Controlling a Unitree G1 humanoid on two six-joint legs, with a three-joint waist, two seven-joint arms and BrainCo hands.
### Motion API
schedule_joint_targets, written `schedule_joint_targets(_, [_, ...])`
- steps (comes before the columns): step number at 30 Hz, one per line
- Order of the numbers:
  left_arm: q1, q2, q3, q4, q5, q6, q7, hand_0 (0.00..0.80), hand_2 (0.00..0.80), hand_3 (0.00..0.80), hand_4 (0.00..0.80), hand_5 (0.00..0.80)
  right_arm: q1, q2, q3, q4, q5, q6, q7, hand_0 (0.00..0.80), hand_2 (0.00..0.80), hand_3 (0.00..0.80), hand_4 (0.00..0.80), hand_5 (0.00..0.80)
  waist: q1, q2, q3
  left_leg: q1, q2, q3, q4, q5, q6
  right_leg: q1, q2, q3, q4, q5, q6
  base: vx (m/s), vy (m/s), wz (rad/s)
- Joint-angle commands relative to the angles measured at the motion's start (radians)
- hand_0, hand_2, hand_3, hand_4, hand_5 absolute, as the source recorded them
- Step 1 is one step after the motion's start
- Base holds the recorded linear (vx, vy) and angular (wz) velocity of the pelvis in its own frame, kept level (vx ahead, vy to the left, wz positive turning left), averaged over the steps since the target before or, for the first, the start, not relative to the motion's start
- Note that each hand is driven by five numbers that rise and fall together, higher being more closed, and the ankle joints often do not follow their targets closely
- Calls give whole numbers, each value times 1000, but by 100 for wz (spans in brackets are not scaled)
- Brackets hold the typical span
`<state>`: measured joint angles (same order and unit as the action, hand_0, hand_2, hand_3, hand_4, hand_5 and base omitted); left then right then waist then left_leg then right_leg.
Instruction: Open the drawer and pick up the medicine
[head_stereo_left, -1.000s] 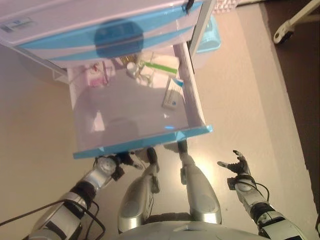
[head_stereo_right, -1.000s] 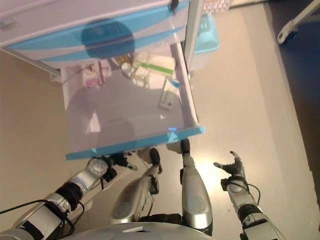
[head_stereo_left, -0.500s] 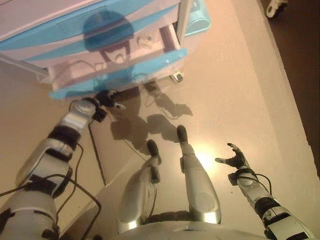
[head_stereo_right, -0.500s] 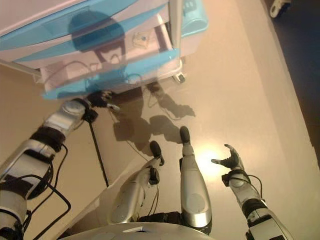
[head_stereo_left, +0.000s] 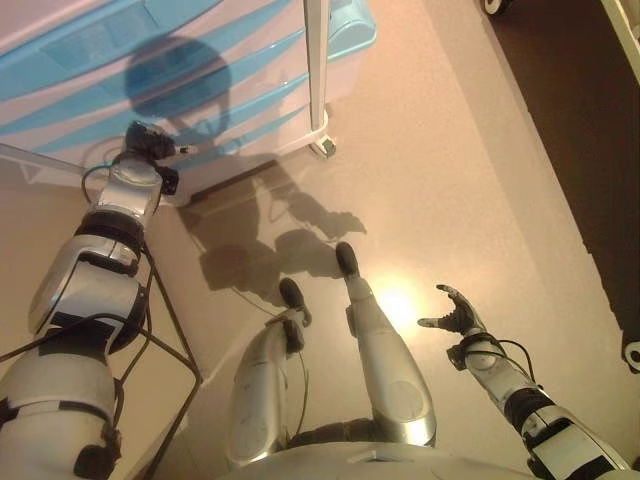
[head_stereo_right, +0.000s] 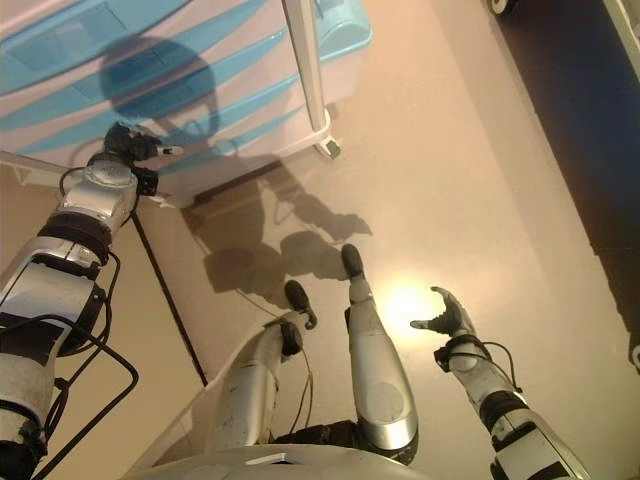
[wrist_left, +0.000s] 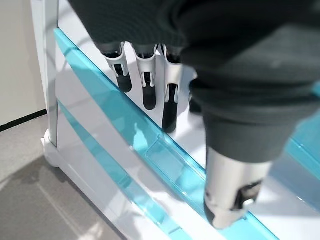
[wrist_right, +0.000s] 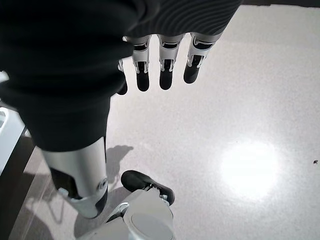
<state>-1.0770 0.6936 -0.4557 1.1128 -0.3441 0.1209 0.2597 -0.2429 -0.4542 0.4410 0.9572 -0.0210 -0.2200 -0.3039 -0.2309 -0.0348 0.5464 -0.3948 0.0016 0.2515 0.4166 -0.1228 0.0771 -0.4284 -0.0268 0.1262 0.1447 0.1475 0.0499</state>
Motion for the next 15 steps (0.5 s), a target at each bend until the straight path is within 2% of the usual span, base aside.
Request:
schedule_joint_targets(1, [-84, 83, 70, -42, -7, -130, 20, 0, 0, 0, 0, 0, 45, 2, 15, -32, 13, -29, -13, 0, 0, 0, 0, 0, 1, 4, -26, 88, -48, -14, -119, -46, 12, 3, -16, -18, 106, -115, 35, -2, -77, 0])
schedule_joint_targets(5, [79, 20, 126, -175, -167, -248, -57, 0, 0, 0, 0, 0, 66, 29, -10, -67, 105, -60, 96, 0, 0, 0, 0, 0, 29, 10, -26, 142, -56, -45, -155, -34, 6, 61, -22, -40, 93, -124, 29, 3, -106, 6])
schedule_joint_targets(9, [329, -90, 204, -303, -266, -369, -184, 0, 0, 0, 0, 0, 108, 70, -58, -62, 225, -76, 235, 0, 0, 0, 0, 0, 72, 17, -62, 221, -66, -88, -224, -9, -8, 154, -35, -85, 57, -137, 24, 44, -152, 14])
schedule_joint_targets(13, [575, -202, 241, -370, -277, -435, -277, 0, 0, 0, 0, 0, 155, 101, -122, -27, 312, -48, 376, 0, 0, 0, 0, 0, 117, 24, -134, 288, -70, -137, -301, 25, -27, 250, -28, -127, -7, -141, 15, 57, -169, 24])
schedule_joint_targets(15, [683, -254, 246, -372, -264, -443, -307, 0, 0, 0, 0, 0, 171, 114, -148, 5, 322, -37, 417, 0, 0, 0, 0, 0, 140, 27, -173, 322, -64, -161, -335, 41, -37, 294, -22, -151, -33, -144, 10, 58, -190, 31])
